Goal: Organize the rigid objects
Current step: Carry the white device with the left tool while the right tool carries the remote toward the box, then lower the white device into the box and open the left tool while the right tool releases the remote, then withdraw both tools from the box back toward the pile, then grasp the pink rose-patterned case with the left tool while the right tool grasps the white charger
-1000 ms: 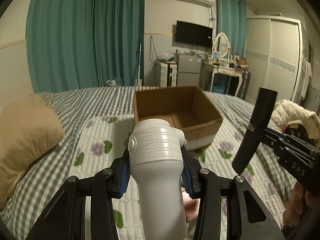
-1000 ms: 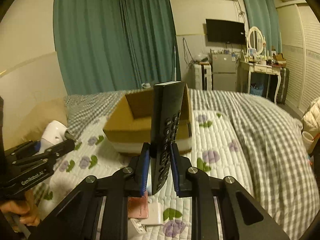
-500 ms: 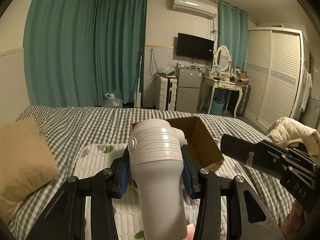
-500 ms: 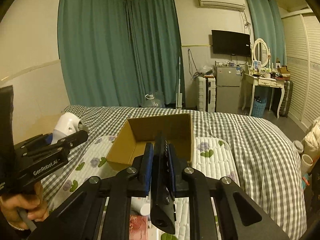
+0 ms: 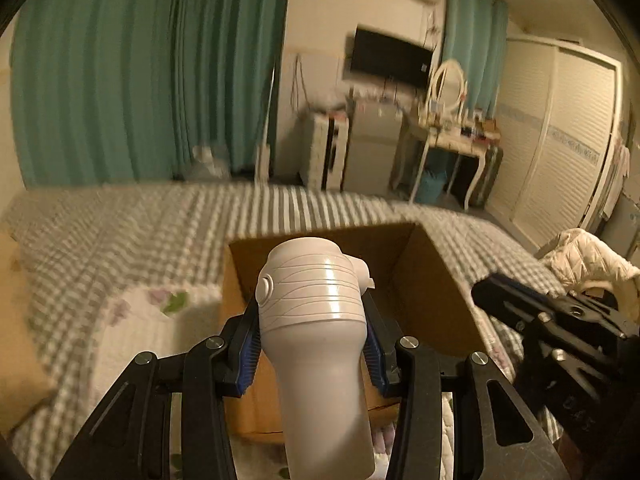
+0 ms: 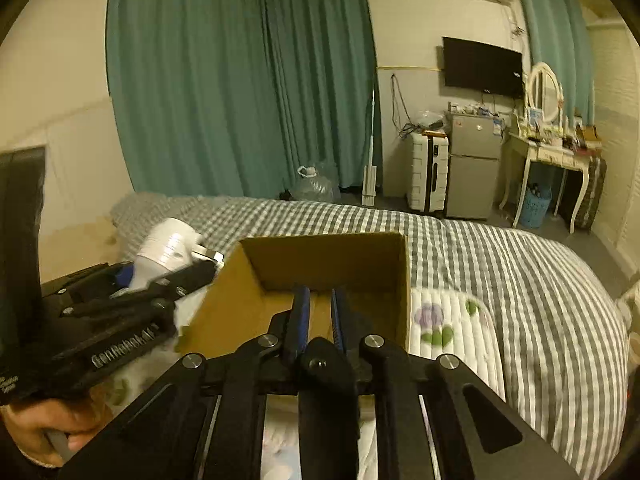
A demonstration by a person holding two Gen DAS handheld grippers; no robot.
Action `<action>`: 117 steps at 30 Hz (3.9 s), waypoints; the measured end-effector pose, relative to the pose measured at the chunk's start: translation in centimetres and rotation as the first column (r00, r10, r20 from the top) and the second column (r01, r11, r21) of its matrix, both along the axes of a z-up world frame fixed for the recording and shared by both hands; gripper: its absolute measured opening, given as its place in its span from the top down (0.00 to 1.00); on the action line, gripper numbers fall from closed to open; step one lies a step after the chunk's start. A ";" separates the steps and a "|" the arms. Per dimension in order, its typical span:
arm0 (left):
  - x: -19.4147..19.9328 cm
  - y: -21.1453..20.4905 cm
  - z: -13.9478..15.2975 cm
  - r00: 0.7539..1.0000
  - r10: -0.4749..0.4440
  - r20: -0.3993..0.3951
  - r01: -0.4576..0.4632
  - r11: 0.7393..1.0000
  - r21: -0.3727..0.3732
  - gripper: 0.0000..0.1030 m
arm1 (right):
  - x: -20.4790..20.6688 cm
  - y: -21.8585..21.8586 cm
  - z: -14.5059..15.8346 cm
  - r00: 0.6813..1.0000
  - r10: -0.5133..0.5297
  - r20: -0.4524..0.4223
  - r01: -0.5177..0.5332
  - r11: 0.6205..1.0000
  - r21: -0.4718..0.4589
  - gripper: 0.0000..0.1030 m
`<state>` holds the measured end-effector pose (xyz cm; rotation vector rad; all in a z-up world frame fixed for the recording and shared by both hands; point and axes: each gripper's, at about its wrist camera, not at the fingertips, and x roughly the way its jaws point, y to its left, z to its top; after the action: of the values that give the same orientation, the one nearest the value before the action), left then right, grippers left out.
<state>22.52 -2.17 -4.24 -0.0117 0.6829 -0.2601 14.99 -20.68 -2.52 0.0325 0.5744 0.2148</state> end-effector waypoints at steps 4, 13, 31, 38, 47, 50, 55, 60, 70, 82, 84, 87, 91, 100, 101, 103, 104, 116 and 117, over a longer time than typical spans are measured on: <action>2.4 -0.1 -2.1 0.998 0.009 -0.064 -0.009 1.000 -0.004 0.57 | 3.2 0.2 -1.0 1.000 0.016 -0.022 -0.016 1.000 0.006 0.90; 4.9 -0.7 -1.5 0.995 -0.017 -0.096 0.017 1.000 0.008 0.57 | 6.4 0.9 3.1 0.995 0.099 0.014 -0.099 0.995 0.009 0.90; 7.8 -2.3 -5.7 0.983 0.024 -0.183 0.002 0.990 0.142 0.25 | 12.2 0.2 -5.7 0.976 0.019 -0.217 -0.037 0.996 -0.083 0.90; 6.2 -1.1 -3.6 0.986 0.061 -0.153 -0.042 0.991 0.123 0.25 | 11.4 0.2 -4.6 0.982 0.002 -0.189 -0.019 0.996 -0.092 0.68; 1.3 1.8 2.6 0.993 0.109 -0.050 -0.104 0.991 0.082 0.18 | 7.1 -0.5 1.1 0.997 -0.036 -0.061 0.032 0.998 -0.056 0.37; -1.0 2.4 4.9 0.994 0.113 -0.009 -0.112 0.991 0.075 0.15 | 4.8 -0.6 3.4 0.999 -0.046 -0.022 0.045 0.998 -0.047 0.35; -5.5 3.1 8.5 0.991 0.116 0.065 -0.120 0.991 0.062 0.11 | 0.1 -0.5 7.5 0.995 -0.067 0.069 0.070 0.997 -0.041 0.19; -9.8 3.6 11.8 0.983 0.122 0.140 -0.130 0.990 0.048 0.05 | -5.2 -0.5 10.8 0.984 -0.089 0.156 0.095 0.995 -0.029 0.04; -16.4 5.0 15.0 0.959 0.159 0.235 -0.158 0.987 -0.020 0.02 | -13.8 -0.9 13.8 0.952 -0.137 0.273 0.155 0.987 -0.046 0.00; -19.9 5.4 12.2 0.958 0.148 0.245 -0.146 0.989 -0.026 0.02 | -18.6 -1.0 11.2 0.952 -0.160 0.261 0.186 0.979 -0.079 0.00; -19.8 5.3 10.7 0.963 0.138 0.230 -0.139 0.990 -0.016 0.02 | -18.8 -0.8 9.6 0.960 -0.156 0.234 0.181 0.980 -0.088 0.00; -19.2 5.0 8.3 0.975 0.120 0.186 -0.124 0.992 0.008 0.02 | -19.1 -0.8 6.8 0.968 -0.157 0.194 0.179 0.978 -0.103 0.00; -18.4 4.5 4.8 0.985 0.110 0.134 -0.116 0.993 0.034 0.02 | -19.3 -0.4 2.5 0.975 -0.174 0.140 0.194 0.971 -0.141 0.00; -17.0 3.8 -2.1 0.997 0.074 0.010 -0.075 0.994 0.075 0.02 | -19.1 0.9 -7.3 0.975 -0.220 -0.024 0.213 0.964 -0.157 0.00; -16.7 3.7 -3.1 0.998 0.068 -0.012 -0.067 0.995 0.079 0.02 | -19.2 1.1 -8.6 0.973 -0.224 -0.055 0.214 0.967 -0.141 0.00; -16.3 3.5 -4.5 0.997 0.058 -0.042 -0.055 0.995 0.089 0.02 | -19.3 1.5 -10.3 0.969 -0.229 -0.094 0.216 0.968 -0.128 0.00; -16.1 3.4 -5.2 0.997 0.054 -0.058 -0.048 0.994 0.098 0.02 | -19.4 1.8 -11.6 0.965 -0.230 -0.124 0.216 0.969 -0.118 0.00; -14.4 3.5 -10.6 0.980 0.047 -0.191 -0.029 0.995 0.095 0.02 | -17.4 5.5 -19.2 0.933 -0.160 -0.323 0.136 0.986 -0.095 0.09; -14.2 3.3 -10.9 0.979 0.046 -0.201 -0.027 0.995 0.093 0.02 | -17.2 5.9 -19.6 0.933 -0.149 -0.329 0.120 0.987 -0.105 0.16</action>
<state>8.30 1.13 -15.19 0.0356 0.8964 -0.1942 -2.18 -14.80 -22.16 0.0278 0.9189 0.0498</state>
